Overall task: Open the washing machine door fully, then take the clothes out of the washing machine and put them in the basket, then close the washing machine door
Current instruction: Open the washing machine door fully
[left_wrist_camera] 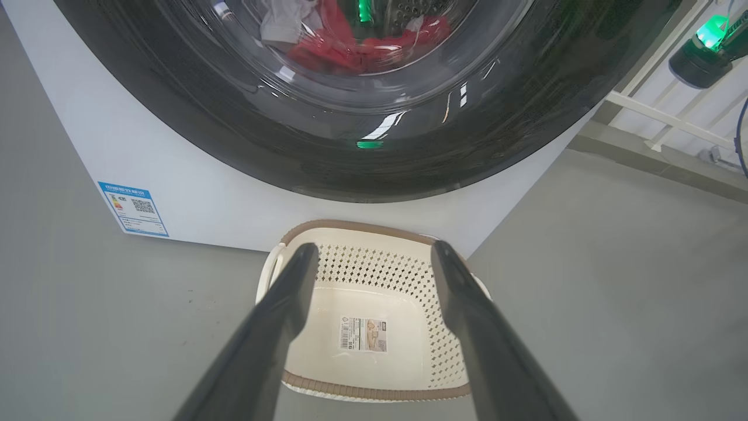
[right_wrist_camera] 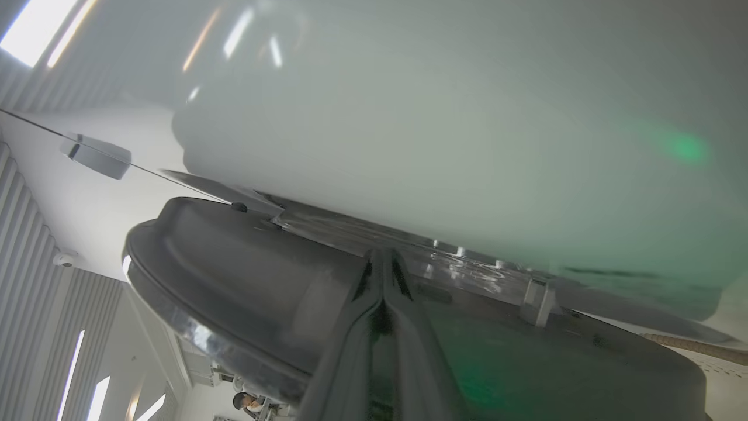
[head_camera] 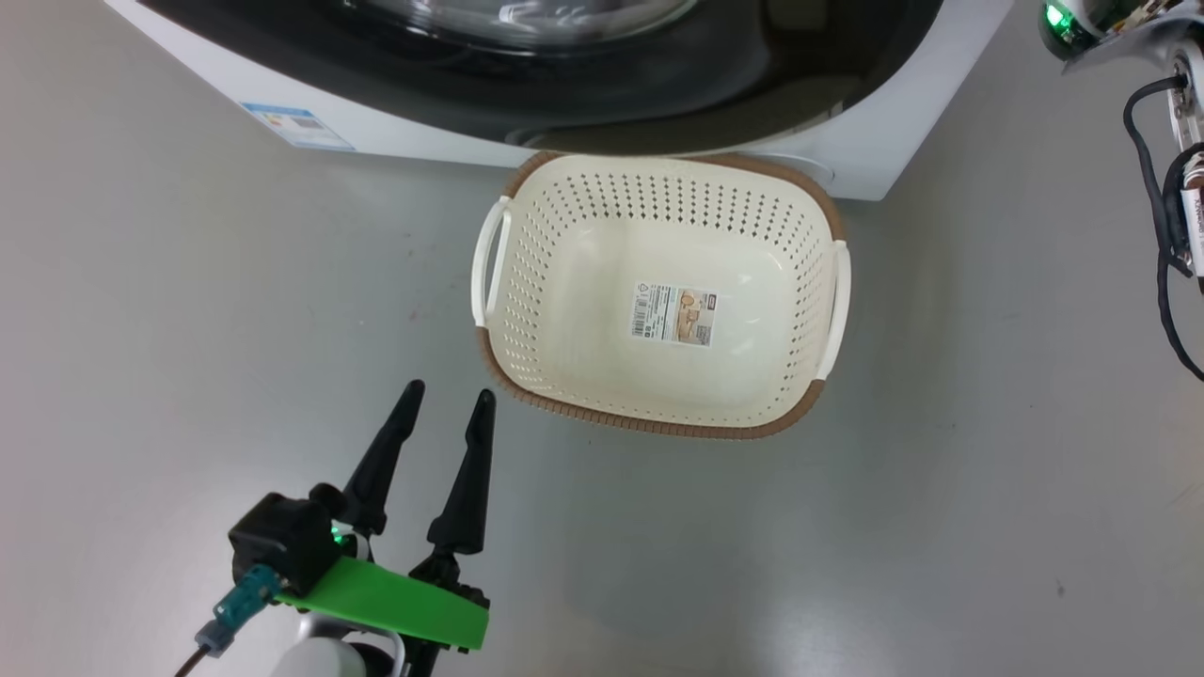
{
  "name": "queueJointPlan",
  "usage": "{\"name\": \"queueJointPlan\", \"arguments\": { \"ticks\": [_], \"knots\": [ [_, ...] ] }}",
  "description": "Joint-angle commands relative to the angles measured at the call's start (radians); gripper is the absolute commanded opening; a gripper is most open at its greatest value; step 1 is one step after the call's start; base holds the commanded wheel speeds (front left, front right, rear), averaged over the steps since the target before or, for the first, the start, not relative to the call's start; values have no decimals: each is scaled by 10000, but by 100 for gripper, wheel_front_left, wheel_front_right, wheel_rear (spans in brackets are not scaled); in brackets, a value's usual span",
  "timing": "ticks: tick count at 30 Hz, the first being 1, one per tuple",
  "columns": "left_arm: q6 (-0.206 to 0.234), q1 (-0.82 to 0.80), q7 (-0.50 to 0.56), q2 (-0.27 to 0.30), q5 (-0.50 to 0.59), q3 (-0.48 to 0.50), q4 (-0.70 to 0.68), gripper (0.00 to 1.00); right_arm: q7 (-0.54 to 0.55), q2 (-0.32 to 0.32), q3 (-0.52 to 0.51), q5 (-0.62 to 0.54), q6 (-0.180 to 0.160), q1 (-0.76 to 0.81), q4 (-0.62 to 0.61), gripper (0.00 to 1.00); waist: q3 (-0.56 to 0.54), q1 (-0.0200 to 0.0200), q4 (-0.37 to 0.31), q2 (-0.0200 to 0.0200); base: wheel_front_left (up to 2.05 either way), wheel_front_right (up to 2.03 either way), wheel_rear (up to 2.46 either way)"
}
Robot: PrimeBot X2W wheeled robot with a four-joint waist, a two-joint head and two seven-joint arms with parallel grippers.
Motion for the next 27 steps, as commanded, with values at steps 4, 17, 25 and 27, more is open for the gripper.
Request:
{"name": "queueJointPlan", "arguments": {
  "ticks": [4,17,25,27],
  "knots": [
    [-41,67,-120,156,-117,317,-158,100,361,339,212,-93,44,436,-364,0,-329,-1,14,-1,0,0,0],
    [-60,628,-120,156,-44,154,-229,100,956,398,183,-97,44,1930,-1020,0,-1297,-1,19,-1,0,0,0],
    [-29,946,-120,156,199,150,-172,100,1351,703,333,-91,44,2949,-1427,0,-1963,-1,-74,-1,0,0,0],
    [-20,985,-120,156,228,145,-179,100,1426,746,362,-82,44,3080,-1471,0,-2043,-1,-83,-1,0,0,0]
  ]
}}
